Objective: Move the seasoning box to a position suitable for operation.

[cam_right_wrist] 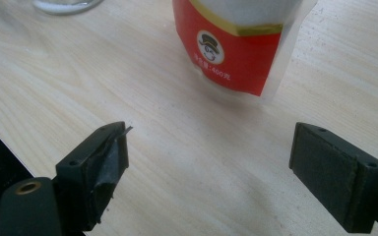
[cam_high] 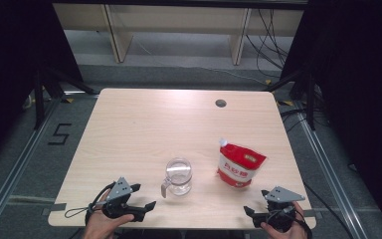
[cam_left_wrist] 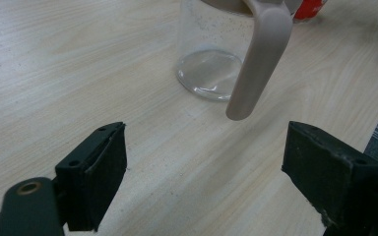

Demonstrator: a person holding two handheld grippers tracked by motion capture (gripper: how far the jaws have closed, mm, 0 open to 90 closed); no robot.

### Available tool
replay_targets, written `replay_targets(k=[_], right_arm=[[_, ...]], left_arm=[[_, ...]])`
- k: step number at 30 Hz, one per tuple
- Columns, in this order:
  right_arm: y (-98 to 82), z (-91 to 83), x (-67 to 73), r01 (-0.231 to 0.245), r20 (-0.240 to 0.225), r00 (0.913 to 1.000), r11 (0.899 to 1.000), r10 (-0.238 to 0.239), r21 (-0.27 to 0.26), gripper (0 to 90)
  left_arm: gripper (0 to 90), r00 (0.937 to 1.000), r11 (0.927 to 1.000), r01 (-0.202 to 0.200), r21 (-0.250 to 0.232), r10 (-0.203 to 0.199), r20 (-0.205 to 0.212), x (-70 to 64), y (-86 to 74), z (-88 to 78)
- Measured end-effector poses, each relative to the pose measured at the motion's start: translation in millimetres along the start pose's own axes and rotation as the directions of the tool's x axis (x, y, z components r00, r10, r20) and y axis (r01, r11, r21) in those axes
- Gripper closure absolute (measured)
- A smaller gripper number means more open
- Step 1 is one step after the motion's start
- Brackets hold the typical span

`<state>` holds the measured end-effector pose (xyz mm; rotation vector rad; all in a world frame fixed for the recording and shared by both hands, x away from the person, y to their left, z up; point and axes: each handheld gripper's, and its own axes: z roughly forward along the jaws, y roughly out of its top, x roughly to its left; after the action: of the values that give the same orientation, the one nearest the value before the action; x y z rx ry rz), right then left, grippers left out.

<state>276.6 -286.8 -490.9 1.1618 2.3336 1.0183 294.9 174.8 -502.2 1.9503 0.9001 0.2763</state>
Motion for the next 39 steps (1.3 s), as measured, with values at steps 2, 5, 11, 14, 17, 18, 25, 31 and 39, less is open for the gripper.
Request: replay_targets(k=[2, 5, 11, 14, 17, 18, 25, 31, 39], right_arm=[[-0.2, 0.7, -0.5, 0.009, 0.0, 1.0, 1.0, -0.009, 0.007, 16.3], [-0.1, 0.4, -0.9, 0.005, -0.003, 1.0, 1.0, -0.005, 0.009, 18.1], [0.8, 0.0, -1.6, 0.021, -0.013, 0.9997, 1.0, -0.021, -0.002, 18.4], [1.6, 0.0, -0.9, 0.015, -0.032, 0.9994, 1.0, -0.015, 0.015, 18.6], [1.0, -1.1, 2.2, -0.014, 0.0, 0.9999, 1.0, 0.014, 0.003, 19.3], [1.0, -1.3, 3.1, -0.023, -0.001, 0.9997, 1.0, 0.023, 0.006, 19.5], [1.9, -0.5, 0.4, 0.018, 0.005, 0.9998, 1.0, -0.018, -0.006, 19.8], [2.0, -0.3, 0.6, 0.014, -0.008, 0.9999, 1.0, -0.014, -0.001, 20.3], [1.1, 0.6, -0.6, 0.021, 0.012, 0.9997, 1.0, -0.021, 0.001, 20.9]], left_arm=[[16.4, 0.9996, 0.9995, 0.028, -0.016, -0.028, 0.009, 0.1, -0.9, 1.5], [16.4, 0.9999, 0.9999, 0.01, -0.003, -0.01, 0.007, 0.1, -0.7, 1.1], [16.4, 0.9994, 0.9993, -0.034, 0.013, 0.034, -0.009, -0.3, -0.5, 2.1], [16.5, 0.9997, 0.9999, -0.014, 0.006, 0.014, -0.021, -1.8, -0.8, 2.2], [16.9, 0.9996, 0.9996, -0.026, 0.007, 0.026, -0.013, -0.7, 0.3, 1.0], [16.9, 0.9995, 0.9995, -0.029, 0.012, 0.029, -0.015, -0.6, 0.7, 1.0], [18.8, 0.9998, 0.9996, -0.009, -0.028, 0.008, -0.021, -11.8, 5.0, 4.7], [26.6, 0.9989, 0.9981, -0.041, -0.045, 0.04, -0.022, -22.7, 10.1, 10.5], [39.0, 0.9966, 0.9952, -0.079, -0.057, 0.078, -0.028, -29.4, 18.5, 16.1]])
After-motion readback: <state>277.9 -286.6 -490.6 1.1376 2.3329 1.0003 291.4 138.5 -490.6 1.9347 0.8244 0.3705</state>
